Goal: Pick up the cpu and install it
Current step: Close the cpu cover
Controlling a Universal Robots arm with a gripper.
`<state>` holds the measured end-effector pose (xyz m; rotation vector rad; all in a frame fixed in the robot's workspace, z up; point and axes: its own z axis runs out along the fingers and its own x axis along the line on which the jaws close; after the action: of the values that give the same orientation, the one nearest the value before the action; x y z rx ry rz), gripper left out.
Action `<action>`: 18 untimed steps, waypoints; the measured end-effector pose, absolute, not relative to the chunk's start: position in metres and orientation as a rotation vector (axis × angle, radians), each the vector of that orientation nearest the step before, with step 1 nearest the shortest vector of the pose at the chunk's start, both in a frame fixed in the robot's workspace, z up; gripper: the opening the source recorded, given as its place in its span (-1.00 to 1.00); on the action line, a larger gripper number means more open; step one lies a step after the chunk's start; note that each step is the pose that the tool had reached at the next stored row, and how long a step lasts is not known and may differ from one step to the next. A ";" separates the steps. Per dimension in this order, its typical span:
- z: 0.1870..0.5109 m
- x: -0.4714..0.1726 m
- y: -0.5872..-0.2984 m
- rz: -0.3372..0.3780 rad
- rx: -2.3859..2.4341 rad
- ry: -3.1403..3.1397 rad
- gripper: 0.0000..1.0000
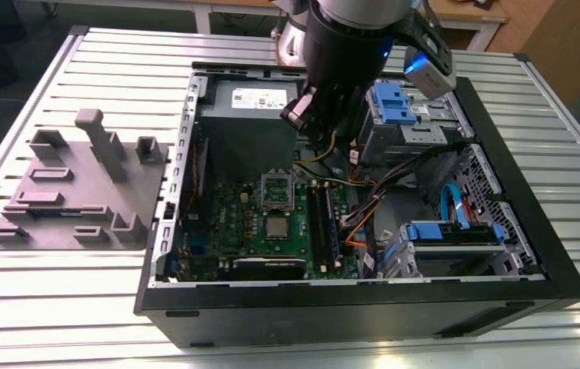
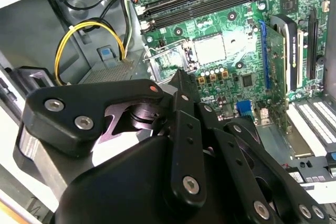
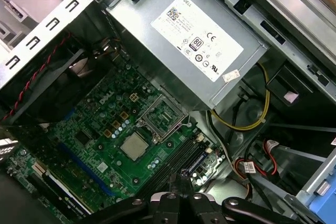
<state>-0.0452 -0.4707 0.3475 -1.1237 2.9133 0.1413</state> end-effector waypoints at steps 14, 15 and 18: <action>0.322 -0.037 -0.471 0.150 -1.158 2.899 -0.80; 0.322 -0.036 -0.471 0.158 -1.168 2.892 -0.80; 0.320 -0.035 -0.471 0.194 -1.175 2.877 -0.80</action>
<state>-0.0350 -0.4706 0.3199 -1.1752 2.8773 0.1937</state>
